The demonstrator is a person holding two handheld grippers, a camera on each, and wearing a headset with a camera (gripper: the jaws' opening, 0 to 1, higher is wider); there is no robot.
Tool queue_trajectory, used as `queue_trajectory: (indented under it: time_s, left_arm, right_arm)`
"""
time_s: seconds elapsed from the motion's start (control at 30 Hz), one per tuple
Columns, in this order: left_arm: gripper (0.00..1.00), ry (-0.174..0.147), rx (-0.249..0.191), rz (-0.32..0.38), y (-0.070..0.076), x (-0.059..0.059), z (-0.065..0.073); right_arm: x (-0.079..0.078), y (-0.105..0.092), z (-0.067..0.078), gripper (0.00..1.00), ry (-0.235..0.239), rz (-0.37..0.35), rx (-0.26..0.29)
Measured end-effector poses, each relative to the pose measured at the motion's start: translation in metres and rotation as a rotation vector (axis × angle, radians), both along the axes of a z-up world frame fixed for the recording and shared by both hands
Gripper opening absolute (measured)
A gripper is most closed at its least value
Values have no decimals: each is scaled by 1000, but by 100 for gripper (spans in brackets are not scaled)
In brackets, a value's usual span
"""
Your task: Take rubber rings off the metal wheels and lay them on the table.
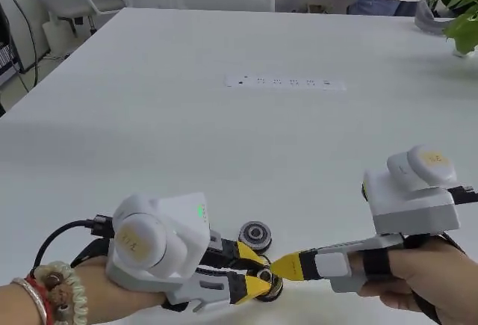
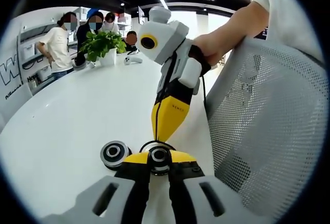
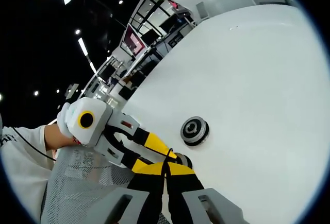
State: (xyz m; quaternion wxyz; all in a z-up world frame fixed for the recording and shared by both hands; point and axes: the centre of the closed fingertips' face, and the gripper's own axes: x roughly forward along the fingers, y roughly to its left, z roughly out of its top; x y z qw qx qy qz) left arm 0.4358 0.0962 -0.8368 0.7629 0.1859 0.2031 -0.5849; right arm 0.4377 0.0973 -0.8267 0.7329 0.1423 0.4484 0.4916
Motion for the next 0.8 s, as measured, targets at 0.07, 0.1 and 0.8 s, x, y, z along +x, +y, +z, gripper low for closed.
queue_trajectory:
  time_s: [0.07, 0.1, 0.8]
  left_arm:
    - [8, 5, -1, 2, 0, 0, 0]
    - [8, 6, 0, 2, 0, 0, 0]
    - [9, 32, 31, -3, 0, -1, 0]
  right_arm:
    - [-1, -3, -5, 0, -1, 3, -24]
    - [-2, -4, -6, 0, 1, 4, -30]
    - [0, -10, -9, 0, -7, -11, -56]
